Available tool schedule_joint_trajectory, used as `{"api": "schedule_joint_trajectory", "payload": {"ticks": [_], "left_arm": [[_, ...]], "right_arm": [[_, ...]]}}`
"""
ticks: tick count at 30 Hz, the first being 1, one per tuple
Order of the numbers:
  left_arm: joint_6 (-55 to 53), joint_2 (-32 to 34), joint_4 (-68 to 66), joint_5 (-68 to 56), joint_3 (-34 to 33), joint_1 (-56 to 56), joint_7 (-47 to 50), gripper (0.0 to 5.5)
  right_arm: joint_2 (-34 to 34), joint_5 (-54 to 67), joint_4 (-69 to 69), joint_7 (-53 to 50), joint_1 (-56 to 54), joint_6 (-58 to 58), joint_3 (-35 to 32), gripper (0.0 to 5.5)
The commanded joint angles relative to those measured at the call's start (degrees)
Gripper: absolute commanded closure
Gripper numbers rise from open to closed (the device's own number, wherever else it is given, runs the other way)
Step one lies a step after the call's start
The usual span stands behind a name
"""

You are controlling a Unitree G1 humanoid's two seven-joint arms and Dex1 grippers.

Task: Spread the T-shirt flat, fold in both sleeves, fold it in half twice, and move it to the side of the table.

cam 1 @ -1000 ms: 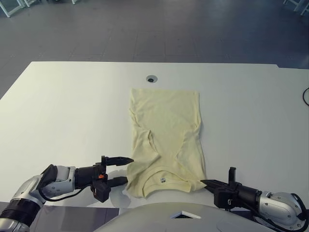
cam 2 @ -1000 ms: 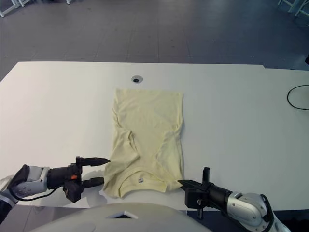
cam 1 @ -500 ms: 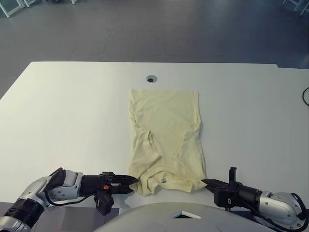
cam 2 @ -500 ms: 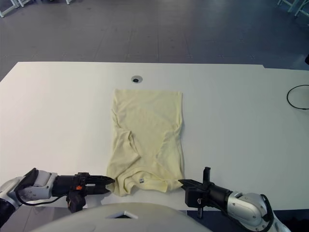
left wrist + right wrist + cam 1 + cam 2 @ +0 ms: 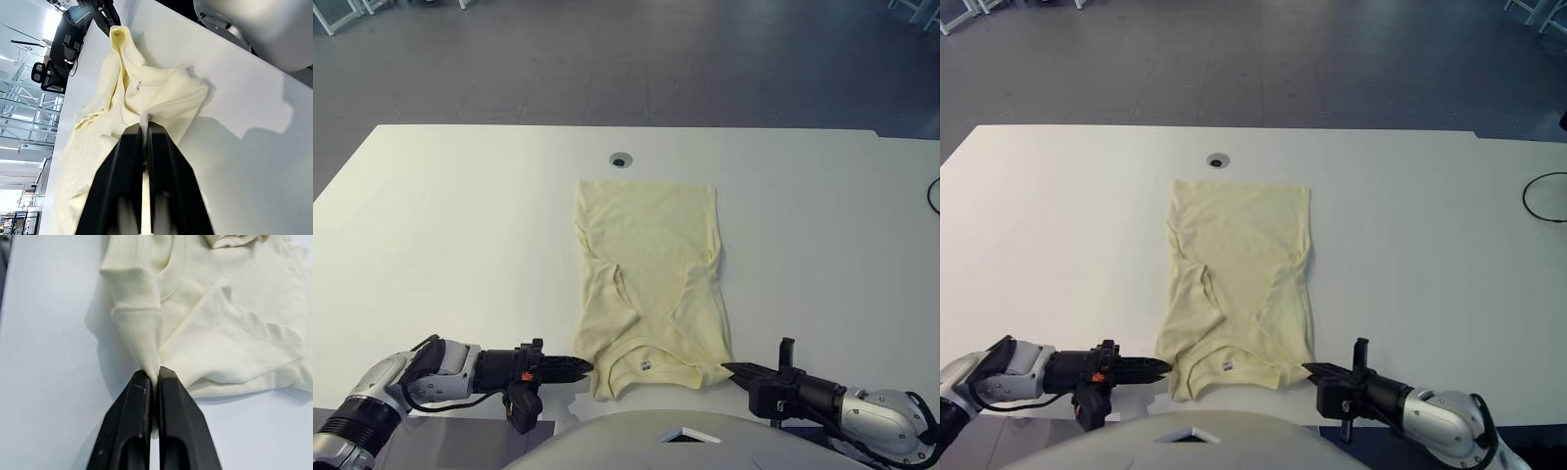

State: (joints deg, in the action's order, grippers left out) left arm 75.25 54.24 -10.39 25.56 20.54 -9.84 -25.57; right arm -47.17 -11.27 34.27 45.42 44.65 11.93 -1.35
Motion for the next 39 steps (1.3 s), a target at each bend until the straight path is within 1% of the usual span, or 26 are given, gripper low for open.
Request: {"api": "schedule_joint_trajectory", "payload": {"ticks": [1, 3, 9, 12, 17, 23, 28, 33, 39], "left_arm": [[-4.64, 4.09, -1.61, 2.3, 0.24, -3.16, -3.01, 5.49], [-5.68, 5.13, -0.38, 0.28, 0.43, -4.19, -3.28, 5.49], [-12.65, 10.65, 9.76, -13.55, 3.11, -9.23, -6.93, 5.49], [-16.21, 13.29, 14.22, -20.45, 3.2, -11.07, -9.18, 5.49], [-22.1, 19.35, 22.78, -31.56, 2.53, -16.37, -12.83, 5.49], [-27.07, 25.25, 29.83, -42.38, -2.1, -20.41, -16.52, 5.49], [-29.97, 27.41, 32.73, -49.56, -7.18, -21.59, -20.2, 5.49], [-33.76, 27.33, 34.5, -54.34, -12.82, -22.1, -24.84, 5.49], [-38.82, 24.47, 36.3, -60.54, -21.01, -22.36, -28.99, 5.49]], "right_arm": [[-3.09, 6.78, 2.29, 3.69, -0.18, 0.91, -4.39, 5.5], [-4.07, 9.88, 3.27, 5.69, -0.1, 0.83, -5.32, 5.5], [-7.05, 17.36, 4.66, 11.13, -1.4, -0.62, -7.89, 5.5], [-8.07, 20.52, 4.87, 13.46, -2.12, -1.6, -8.88, 5.5], [-10.28, 29.31, 5.41, 19.14, -2.97, -3.9, -12.05, 5.5], [-11.95, 35.44, 4.32, 24.76, -4.04, -6.64, -14.88, 5.5], [-12.58, 41.18, 3.09, 27.81, -7.37, -10.06, -17.62, 5.5], [-12.51, 45.13, 1.87, 28.65, -11.81, -13.75, -18.99, 5.5], [-12.15, 54.65, 3.26, 29.54, -15.06, -20.2, -22.57, 5.5]]}}
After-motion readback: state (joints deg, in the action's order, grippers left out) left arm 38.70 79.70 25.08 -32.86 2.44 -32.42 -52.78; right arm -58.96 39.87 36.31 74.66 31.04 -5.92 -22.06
